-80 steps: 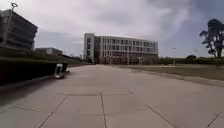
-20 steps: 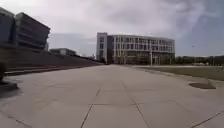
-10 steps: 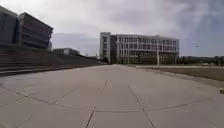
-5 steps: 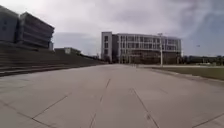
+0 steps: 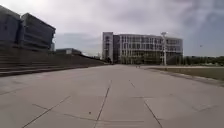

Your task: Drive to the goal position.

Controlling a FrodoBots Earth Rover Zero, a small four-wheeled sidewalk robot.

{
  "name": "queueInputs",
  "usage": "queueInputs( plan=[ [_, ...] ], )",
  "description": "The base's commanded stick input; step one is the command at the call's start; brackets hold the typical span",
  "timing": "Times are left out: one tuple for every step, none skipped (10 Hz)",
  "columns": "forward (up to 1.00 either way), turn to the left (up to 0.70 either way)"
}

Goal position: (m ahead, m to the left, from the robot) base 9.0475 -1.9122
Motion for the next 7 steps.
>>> queueInputs(
  plan=[
    [1.0, 0.0],
    [1.0, 0.0],
    [1.0, 0.0],
    [1.0, 0.0],
    [1.0, 0.0],
    [1.0, 0.0],
    [1.0, 0.0]
  ],
)
